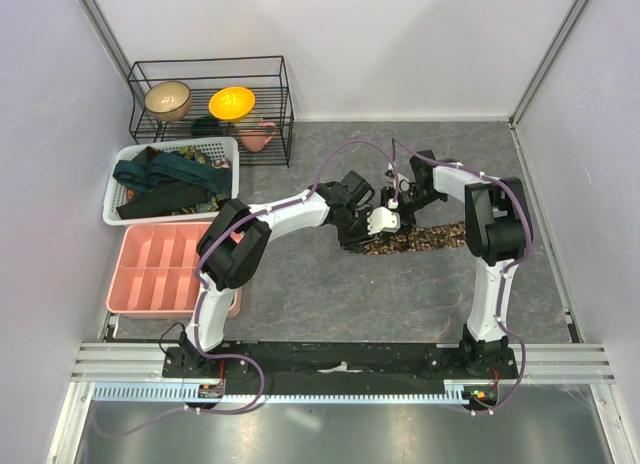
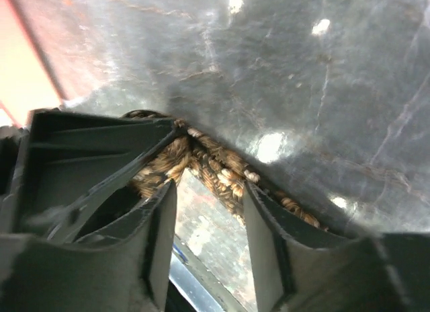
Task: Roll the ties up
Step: Roll the tie at the center of the board.
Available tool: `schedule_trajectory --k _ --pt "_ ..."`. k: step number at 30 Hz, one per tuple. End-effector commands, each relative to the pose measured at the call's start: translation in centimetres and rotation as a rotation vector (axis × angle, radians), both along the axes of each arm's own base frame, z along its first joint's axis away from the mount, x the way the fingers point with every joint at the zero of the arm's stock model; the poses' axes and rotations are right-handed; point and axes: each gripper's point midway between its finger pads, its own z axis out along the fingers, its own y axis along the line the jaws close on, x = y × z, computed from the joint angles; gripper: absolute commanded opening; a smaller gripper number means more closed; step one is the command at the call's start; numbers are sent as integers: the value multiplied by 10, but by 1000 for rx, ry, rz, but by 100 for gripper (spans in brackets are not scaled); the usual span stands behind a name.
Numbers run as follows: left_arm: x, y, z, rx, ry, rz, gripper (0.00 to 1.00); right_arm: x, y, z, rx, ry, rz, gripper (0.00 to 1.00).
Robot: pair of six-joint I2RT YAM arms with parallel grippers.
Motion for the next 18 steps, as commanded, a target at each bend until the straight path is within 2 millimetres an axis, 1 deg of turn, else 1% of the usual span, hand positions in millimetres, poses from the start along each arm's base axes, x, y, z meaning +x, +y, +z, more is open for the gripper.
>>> schedule_trajectory --k 1,2,3,4,5,6,7,9,10,11,12,13,18 --pt "-15 33 -43 179 64 3 25 -1 9 34 143 -59 -19 54" --pt "-16 33 -44 181 66 3 25 -5 14 41 189 -55 -21 54" --pt "-14 33 -45 183 64 4 26 -12 15 37 206 -29 -31 54" --pt "-14 34 -45 186 63 5 26 -11 18 37 229 -28 -41 51" --pt "-15 34 -46 185 65 3 26 -16 23 38 263 -10 -36 50" --pt "-16 34 -47 187 69 3 26 -20 26 34 278 9 -38 48" --pt "-16 33 -47 181 71 3 26 -16 29 31 294 -6 -35 47" --pt "-18 32 -47 174 79 2 27 -17 34 26 300 -9 -20 46" --pt "-20 31 -48 170 85 -2 27 -14 35 20 302 -21 -19 46" --pt "-20 31 -47 168 86 -1 27 -11 37 21 310 -13 -39 46" --pt "-20 31 -46 166 87 -1 27 -13 38 19 315 -11 -46 46" --pt "-22 31 -47 166 91 -2 27 -8 39 19 323 -44 -52 46" --pt "-23 30 -46 158 95 -5 28 -13 41 10 310 -33 -59 47"
